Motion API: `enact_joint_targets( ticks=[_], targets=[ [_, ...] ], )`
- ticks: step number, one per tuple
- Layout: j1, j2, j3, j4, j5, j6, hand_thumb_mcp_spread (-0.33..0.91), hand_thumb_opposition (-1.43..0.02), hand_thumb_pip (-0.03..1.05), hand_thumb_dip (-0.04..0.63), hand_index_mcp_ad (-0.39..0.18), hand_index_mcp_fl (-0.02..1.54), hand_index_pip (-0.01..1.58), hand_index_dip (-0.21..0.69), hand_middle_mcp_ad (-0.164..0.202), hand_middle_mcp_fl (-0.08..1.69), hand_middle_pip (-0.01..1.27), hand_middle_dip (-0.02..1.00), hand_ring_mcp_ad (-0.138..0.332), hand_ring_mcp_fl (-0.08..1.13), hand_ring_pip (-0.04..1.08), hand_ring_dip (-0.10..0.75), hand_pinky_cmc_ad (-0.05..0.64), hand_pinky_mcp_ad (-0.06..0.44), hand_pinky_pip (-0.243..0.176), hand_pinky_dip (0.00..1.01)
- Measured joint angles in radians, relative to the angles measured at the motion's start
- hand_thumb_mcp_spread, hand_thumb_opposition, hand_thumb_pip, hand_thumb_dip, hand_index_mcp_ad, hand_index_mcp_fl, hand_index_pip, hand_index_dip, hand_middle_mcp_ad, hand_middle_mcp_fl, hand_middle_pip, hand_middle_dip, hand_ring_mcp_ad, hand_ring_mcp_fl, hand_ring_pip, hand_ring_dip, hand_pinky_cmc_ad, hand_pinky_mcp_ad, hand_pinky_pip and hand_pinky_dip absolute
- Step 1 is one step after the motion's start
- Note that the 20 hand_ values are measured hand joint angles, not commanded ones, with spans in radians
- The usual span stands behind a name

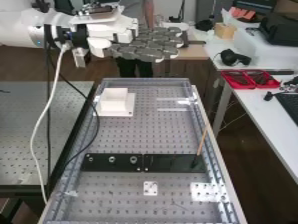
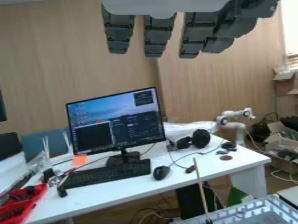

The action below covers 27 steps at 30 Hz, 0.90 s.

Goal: Grab the pcb board and place it in the clear container

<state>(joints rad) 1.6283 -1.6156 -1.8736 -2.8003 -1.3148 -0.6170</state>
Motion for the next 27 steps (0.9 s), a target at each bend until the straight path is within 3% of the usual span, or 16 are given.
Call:
enact_joint_targets(
  ticks=[4, 6, 9, 11, 14, 18, 20, 27],
  targets=[
    [0.026, -0.014, -0.038, 0.068, 0.079, -0.007, 0.0, 0.01, 0.02, 0.007, -0.175, 0.04, 0.02, 0.016, -0.037, 0.01, 0.01, 0.02, 0.075, 0.02, 0.01, 0.012, 0.03, 0.017, -0.01, 0.02],
    [0.035, -0.021, -0.054, 0.1, 0.108, -0.003, 0.05, -0.06, 0.1, 0.007, -0.175, 0.04, 0.02, 0.016, -0.042, 0.01, 0.02, 0.02, 0.075, 0.02, 0.02, 0.012, 0.03, 0.019, -0.01, 0.03],
    [0.048, -0.034, -0.075, 0.143, 0.159, 0.007, 0.17, -0.31, 0.17, 0.009, -0.171, 0.04, 0.05, 0.014, -0.045, 0.01, 0.07, 0.02, 0.075, 0.02, 0.05, 0.007, 0.075, 0.024, -0.01, 0.14],
    [0.059, -0.048, -0.087, 0.17, 0.205, 0.018, 0.2, -0.39, 0.17, 0.009, -0.187, 0.07, 0.08, 0.031, -0.045, 0.01, 0.09, 0.03, 0.08, 0.02, 0.06, 0.007, 0.126, 0.023, -0.012, 0.17],
    [0.074, -0.072, -0.094, 0.194, 0.268, 0.036, 0.23, -0.49, 0.17, 0.005, -0.188, 0.09, 0.08, 0.051, -0.044, 0.01, 0.1, 0.02, 0.12, 0.01, 0.07, -0.005, 0.183, 0.063, -0.03, 0.23],
    [0.088, -0.097, -0.094, 0.21, 0.323, 0.05, 0.25, -0.56, 0.17, 0.007, -0.157, 0.09, 0.09, 0.065, -0.038, 0.0, 0.11, 0.02, 0.15, 0.01, 0.07, -0.003, 0.229, 0.11, -0.061, 0.29],
    [0.097, -0.112, -0.092, 0.222, 0.362, 0.055, 0.24, -0.56, 0.17, 0.007, -0.152, 0.09, 0.08, 0.079, -0.035, 0.03, 0.12, 0.02, 0.166, 0.01, 0.09, -0.007, 0.246, 0.117, -0.058, 0.3],
    [0.155, -0.205, -0.077, 0.345, 0.587, 0.054, 0.29, -0.6, 0.19, 0.017, -0.138, 0.18, 0.09, 0.136, -0.017, 0.04, 0.13, 0.03, 0.194, 0.01, 0.09, -0.007, 0.262, 0.145, -0.075, 0.34]
  ],
)
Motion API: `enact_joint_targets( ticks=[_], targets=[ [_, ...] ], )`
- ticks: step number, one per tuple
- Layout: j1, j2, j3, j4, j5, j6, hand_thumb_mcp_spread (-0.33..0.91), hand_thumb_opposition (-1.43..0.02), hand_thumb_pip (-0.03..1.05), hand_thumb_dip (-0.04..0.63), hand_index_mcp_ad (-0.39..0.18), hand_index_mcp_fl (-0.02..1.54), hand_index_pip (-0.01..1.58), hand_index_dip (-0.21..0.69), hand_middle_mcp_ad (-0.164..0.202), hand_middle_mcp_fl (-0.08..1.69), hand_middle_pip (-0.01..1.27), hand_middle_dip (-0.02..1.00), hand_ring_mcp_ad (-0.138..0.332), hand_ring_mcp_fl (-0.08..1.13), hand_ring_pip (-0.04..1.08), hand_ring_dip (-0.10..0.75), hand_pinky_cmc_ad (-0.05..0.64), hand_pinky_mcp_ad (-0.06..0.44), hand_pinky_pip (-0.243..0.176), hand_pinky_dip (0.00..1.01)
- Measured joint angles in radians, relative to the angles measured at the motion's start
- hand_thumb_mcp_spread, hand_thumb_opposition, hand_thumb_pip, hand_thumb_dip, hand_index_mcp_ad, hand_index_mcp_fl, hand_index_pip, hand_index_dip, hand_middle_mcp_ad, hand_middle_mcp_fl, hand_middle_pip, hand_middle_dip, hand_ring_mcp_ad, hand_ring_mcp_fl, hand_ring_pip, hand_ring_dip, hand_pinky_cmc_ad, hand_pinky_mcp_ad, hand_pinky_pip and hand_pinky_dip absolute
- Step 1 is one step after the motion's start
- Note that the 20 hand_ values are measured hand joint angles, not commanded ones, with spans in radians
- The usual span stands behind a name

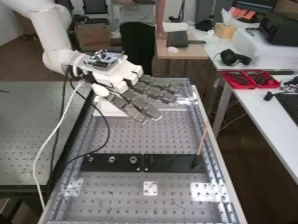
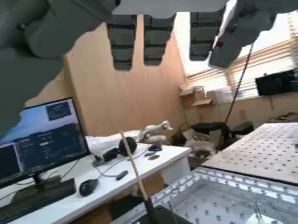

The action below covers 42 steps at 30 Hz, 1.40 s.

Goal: Grab the pcb board and place it in the clear container

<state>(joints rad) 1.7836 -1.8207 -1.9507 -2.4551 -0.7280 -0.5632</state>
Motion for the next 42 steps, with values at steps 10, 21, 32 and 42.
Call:
enact_joint_targets(
  ticks=[10, 21, 32, 42],
  targets=[
    [0.071, -0.107, 0.002, 0.285, 0.277, -0.077, 0.37, -0.65, 0.23, 0.037, -0.138, 0.27, 0.1, 0.281, -0.016, 0.05, 0.13, 0.06, 0.202, 0.01, 0.09, -0.005, 0.262, 0.152, -0.075, 0.35],
    [0.096, -0.169, -0.034, 0.58, 0.415, -0.23, 0.42, -0.68, 0.25, 0.035, -0.169, 0.31, 0.1, 0.356, -0.014, 0.06, 0.13, 0.09, 0.202, 0.01, 0.09, -0.005, 0.265, 0.152, -0.075, 0.33],
    [0.098, -0.226, -0.046, 0.703, 0.493, -0.226, 0.48, -0.7, 0.32, 0.12, -0.185, 0.3, 0.18, 0.368, -0.017, 0.05, 0.13, 0.1, 0.202, 0.0, 0.08, -0.005, 0.262, 0.15, -0.075, 0.27],
    [0.099, -0.269, -0.038, 0.766, 0.56, -0.251, 0.49, -0.71, 0.37, 0.168, -0.237, 0.19, 0.56, 0.374, -0.016, 0.0, 0.13, 0.11, 0.202, 0.0, 0.08, -0.005, 0.262, 0.15, -0.075, 0.24]
  ],
)
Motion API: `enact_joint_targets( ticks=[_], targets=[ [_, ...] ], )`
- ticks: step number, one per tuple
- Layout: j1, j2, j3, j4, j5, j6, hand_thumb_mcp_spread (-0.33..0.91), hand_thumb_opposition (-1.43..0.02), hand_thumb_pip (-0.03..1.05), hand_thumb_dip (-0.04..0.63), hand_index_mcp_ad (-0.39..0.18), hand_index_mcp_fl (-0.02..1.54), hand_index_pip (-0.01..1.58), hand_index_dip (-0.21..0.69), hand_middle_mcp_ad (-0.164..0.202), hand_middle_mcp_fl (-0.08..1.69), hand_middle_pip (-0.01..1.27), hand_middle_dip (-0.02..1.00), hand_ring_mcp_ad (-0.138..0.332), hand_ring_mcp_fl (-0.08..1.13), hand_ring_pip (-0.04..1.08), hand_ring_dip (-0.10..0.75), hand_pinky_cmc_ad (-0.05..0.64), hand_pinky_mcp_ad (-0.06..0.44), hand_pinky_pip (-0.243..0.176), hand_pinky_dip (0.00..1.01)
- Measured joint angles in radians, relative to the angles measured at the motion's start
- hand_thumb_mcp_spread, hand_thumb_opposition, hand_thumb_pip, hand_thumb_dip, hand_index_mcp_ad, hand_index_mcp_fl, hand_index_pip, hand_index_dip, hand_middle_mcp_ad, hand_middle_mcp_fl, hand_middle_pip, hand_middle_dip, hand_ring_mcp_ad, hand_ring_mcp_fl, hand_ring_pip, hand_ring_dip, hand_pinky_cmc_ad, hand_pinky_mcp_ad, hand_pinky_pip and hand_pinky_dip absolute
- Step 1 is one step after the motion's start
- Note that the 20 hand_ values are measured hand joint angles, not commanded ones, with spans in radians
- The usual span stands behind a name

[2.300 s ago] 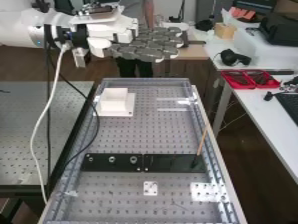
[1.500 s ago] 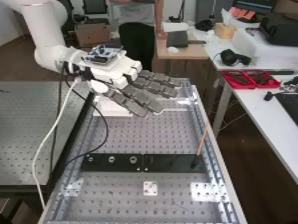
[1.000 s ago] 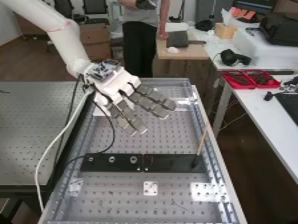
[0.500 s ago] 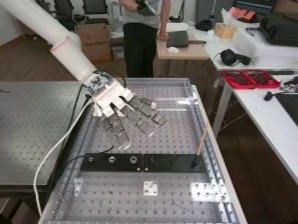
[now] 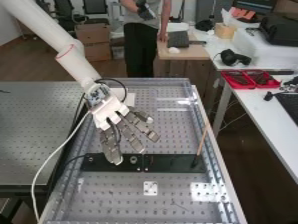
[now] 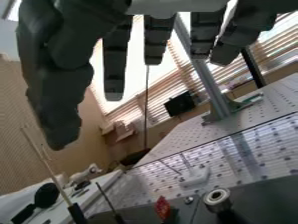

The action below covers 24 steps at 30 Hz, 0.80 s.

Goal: Grab the pcb board and place it in the clear container

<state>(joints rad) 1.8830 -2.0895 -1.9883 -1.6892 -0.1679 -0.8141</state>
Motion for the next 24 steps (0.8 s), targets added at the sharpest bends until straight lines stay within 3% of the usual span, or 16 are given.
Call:
enact_joint_targets(
  ticks=[3, 5, 14, 20, 24],
  targets=[
    [-0.002, -0.009, 0.01, -0.014, 0.012, 0.011, 0.51, -0.73, 0.37, 0.18, -0.236, 0.14, 0.67, 0.377, -0.016, 0.0, 0.13, 0.11, 0.202, 0.0, 0.08, -0.005, 0.262, 0.152, -0.075, 0.21],
    [-0.003, -0.015, 0.023, -0.057, 0.02, 0.047, 0.53, -0.73, 0.37, 0.18, -0.241, 0.14, 0.75, 0.377, -0.016, 0.0, 0.13, 0.11, 0.202, 0.0, 0.08, -0.005, 0.265, 0.152, -0.075, 0.21],
    [-0.012, -0.065, 0.13, -0.421, 0.051, 0.358, 0.55, -0.76, 0.35, 0.19, -0.253, 0.1, 1.06, 0.379, -0.019, 0.0, 0.13, 0.11, 0.182, 0.01, 0.09, -0.005, 0.283, 0.152, -0.075, 0.18],
    [-0.016, -0.097, 0.186, -0.577, 0.063, 0.488, 0.54, -0.76, 0.35, 0.197, -0.271, 0.09, 1.18, 0.379, -0.016, 0.0, 0.13, 0.11, 0.18, 0.01, 0.08, -0.005, 0.291, 0.152, -0.075, 0.18],
    [-0.019, -0.133, 0.243, -0.755, 0.065, 0.652, 0.54, -0.76, 0.34, 0.197, -0.271, 0.09, 1.23, 0.386, -0.019, 0.0, 0.13, 0.11, 0.18, 0.01, 0.08, -0.005, 0.295, 0.15, -0.075, 0.18]
  ],
)
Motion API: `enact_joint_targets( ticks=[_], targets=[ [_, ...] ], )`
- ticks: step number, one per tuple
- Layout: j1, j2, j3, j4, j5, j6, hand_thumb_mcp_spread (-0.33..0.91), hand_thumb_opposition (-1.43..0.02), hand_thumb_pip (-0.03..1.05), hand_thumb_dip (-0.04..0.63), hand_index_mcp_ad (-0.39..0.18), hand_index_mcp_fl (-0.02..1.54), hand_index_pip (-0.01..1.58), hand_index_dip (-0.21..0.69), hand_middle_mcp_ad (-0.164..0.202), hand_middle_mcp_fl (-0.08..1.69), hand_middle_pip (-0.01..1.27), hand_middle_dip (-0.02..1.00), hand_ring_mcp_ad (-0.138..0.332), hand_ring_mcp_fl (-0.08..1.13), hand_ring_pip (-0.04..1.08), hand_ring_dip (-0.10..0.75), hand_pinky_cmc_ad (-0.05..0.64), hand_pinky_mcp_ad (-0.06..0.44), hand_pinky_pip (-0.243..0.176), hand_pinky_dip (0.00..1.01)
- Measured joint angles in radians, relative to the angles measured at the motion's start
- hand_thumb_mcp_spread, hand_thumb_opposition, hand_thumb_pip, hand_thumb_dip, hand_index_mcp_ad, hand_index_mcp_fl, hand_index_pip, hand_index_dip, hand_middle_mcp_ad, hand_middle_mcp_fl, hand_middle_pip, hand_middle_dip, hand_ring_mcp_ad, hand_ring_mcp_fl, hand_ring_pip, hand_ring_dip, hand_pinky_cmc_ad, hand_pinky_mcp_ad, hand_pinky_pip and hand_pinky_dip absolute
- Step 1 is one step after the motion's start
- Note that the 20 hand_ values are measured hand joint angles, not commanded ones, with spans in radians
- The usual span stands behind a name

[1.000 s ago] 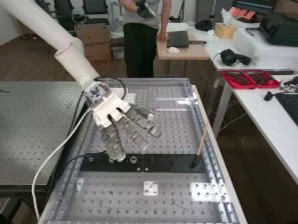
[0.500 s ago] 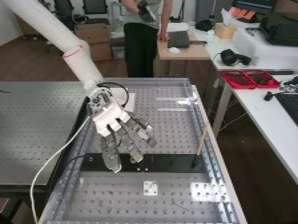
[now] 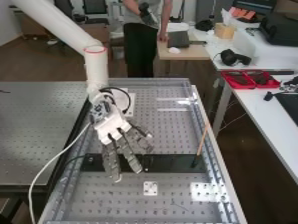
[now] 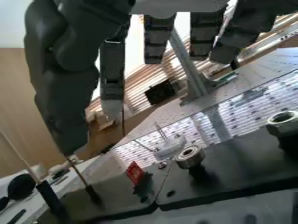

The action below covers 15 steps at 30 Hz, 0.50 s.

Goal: Grab the pcb board and place it in the clear container

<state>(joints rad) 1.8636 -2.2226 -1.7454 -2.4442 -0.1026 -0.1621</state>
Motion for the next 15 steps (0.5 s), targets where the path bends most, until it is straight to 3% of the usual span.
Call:
enact_joint_targets(
  ticks=[2, 4, 10, 15],
  targets=[
    [-0.002, -0.014, 0.02, -0.074, 0.0, 0.061, 0.54, -0.76, 0.35, 0.197, -0.271, 0.07, 1.24, 0.384, -0.019, 0.0, 0.13, 0.11, 0.183, 0.01, 0.09, -0.005, 0.295, 0.15, -0.075, 0.18],
    [-0.004, -0.022, 0.03, -0.098, 0.0, 0.08, 0.54, -0.76, 0.34, 0.199, -0.271, 0.08, 1.26, 0.394, -0.016, 0.0, 0.13, 0.11, 0.18, 0.01, 0.08, -0.005, 0.295, 0.152, -0.075, 0.18],
    [-0.01, -0.044, 0.055, -0.102, -0.006, 0.044, 0.54, -0.76, 0.34, 0.197, -0.271, 0.07, 1.28, 0.396, -0.019, 0.0, 0.13, 0.12, 0.18, 0.01, 0.08, -0.005, 0.295, 0.152, -0.075, 0.18],
    [-0.018, -0.071, 0.087, -0.165, -0.025, 0.125, 0.56, -0.76, 0.34, 0.197, -0.271, 0.07, 1.31, 0.396, -0.016, 0.0, 0.13, 0.12, 0.18, 0.01, 0.08, -0.005, 0.295, 0.148, -0.075, 0.18]
  ],
)
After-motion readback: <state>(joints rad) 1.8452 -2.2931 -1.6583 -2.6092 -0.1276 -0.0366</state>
